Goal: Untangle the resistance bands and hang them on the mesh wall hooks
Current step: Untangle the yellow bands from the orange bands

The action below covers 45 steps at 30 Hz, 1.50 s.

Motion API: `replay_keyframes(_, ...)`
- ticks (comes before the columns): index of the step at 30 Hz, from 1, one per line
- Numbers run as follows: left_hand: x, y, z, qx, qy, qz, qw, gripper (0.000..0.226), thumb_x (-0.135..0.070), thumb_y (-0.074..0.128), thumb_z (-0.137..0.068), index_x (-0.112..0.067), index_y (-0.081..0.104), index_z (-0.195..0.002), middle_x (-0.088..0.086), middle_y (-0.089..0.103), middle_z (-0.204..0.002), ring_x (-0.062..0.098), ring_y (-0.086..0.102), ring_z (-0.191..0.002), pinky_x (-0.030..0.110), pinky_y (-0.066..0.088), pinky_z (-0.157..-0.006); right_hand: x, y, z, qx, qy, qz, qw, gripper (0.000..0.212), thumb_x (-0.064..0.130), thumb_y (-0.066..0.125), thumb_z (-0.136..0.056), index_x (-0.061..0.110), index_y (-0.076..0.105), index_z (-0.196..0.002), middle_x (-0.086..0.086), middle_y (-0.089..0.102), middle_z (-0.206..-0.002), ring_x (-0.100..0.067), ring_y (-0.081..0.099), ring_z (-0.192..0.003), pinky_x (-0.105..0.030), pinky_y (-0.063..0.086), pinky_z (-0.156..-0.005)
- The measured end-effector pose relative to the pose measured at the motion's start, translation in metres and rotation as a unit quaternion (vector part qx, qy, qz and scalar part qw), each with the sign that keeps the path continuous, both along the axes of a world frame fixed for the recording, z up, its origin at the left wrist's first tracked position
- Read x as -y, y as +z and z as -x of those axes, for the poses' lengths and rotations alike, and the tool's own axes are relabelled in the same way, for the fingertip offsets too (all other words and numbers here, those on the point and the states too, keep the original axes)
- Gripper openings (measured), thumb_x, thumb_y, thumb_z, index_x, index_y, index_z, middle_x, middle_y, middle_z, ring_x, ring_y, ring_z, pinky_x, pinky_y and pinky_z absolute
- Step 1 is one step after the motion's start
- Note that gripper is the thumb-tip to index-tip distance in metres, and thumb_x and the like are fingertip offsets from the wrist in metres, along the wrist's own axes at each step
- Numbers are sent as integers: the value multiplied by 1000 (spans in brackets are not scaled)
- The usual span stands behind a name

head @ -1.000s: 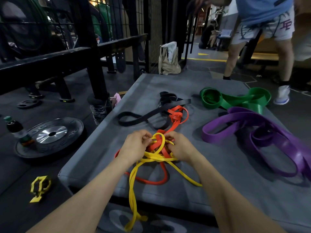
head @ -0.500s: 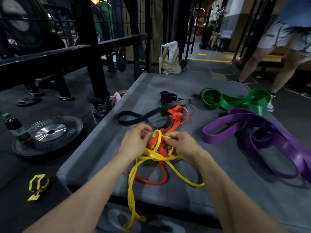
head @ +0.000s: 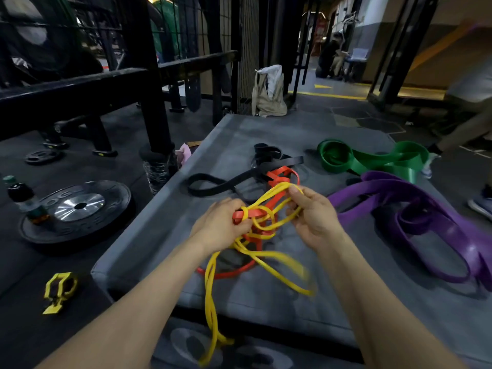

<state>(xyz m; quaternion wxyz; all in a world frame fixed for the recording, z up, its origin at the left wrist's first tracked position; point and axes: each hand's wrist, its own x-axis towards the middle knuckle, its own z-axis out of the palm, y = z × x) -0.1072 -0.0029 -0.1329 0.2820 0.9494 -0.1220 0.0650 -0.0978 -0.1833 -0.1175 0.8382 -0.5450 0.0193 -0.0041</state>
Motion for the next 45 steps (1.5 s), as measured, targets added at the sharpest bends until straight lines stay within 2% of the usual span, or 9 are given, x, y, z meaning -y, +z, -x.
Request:
replay_keyframes(4, -2, -3, -2, 3, -10, -12, 1000, 21, -25, 59, -79, -23, 43, -66, -5, 45, -74, 26, 52, -86, 37, 43, -77, 10, -16, -3, -63, -71, 173, 980, 21, 7, 55, -92, 10, 61, -72, 3, 50, -53, -9, 41, -53, -15, 36, -50)
replay_keyframes(10, -3, -8, -3, 49, -36, -55, 997, 21, -22, 58, -84, -24, 42, -71, -5, 43, -77, 22, 49, -89, 28, 33, -87, 3, -5, 3, 118, -35, 677, 726, 59, 14, 65, -80, 9, 45, -135, -9, 47, -134, -30, 39, -125, -28, 24, -104)
replay_keyframes(19, 0, -2, 7, 93, -64, -85, 990, 18, -29, 56, -76, -26, 38, -77, -5, 47, -85, 22, 46, -93, 37, 42, -82, -12, 5, 10, 189, 64, 661, 723, 35, 23, 61, -88, 14, 58, -122, -6, 58, -111, -21, 55, -105, -29, 40, -88)
replay_keyframes(25, -2, 0, 8, 83, -31, -51, 995, 21, -46, 58, -82, -28, 49, -78, -10, 45, -80, 12, 41, -87, 26, 36, -74, 9, 2, 0, 109, -149, 391, 902, 7, 17, 69, -82, 12, 73, -80, 4, 63, -62, -9, 58, -60, -27, 47, -66)
replay_keyframes(29, 0, 1, 9, 57, -26, -37, 997, 25, -42, 59, -83, -31, 41, -69, -9, 42, -76, 10, 38, -87, 25, 33, -72, 21, -6, -6, -6, -252, 246, 936, 9, 12, 70, -80, 3, 72, -81, -1, 59, -57, -12, 52, -54, -31, 46, -62)
replay_keyframes(32, -3, 2, 8, 41, -29, -31, 998, 18, -36, 59, -84, -20, 51, -80, -7, 47, -83, 14, 42, -94, 30, 40, -80, 28, -12, -3, -27, -227, 386, 894, 11, 16, 71, -80, 6, 73, -83, -2, 64, -65, -19, 58, -65, -34, 47, -71)
replay_keyframes(36, -5, 1, 11, 37, -47, -29, 998, 11, -27, 59, -84, -21, 50, -85, -4, 50, -90, 16, 42, -99, 34, 40, -87, 20, -10, 5, 88, -114, 703, 696, 19, 11, 58, -81, 13, 69, -96, -11, 66, -105, -35, 57, -105, -37, 43, -85)
replay_keyframes(40, 0, 2, 11, 73, -63, -50, 994, 13, -22, 60, -81, -21, 48, -85, -5, 44, -89, 17, 41, -97, 33, 40, -85, -6, 4, 7, 248, 53, 703, 665, 52, 9, 48, -83, 13, 48, -135, -5, 46, -141, -23, 36, -134, -36, 16, -115)
replay_keyframes(45, 0, 3, 11, 96, -82, -48, 991, 23, -23, 62, -79, -17, 59, -100, -9, 41, -89, 14, 41, -98, 23, 34, -80, -8, -5, 3, 238, 152, 734, 618, 27, 27, 39, -95, 13, 62, -99, -8, 61, -102, -30, 51, -102, -43, 38, -93)
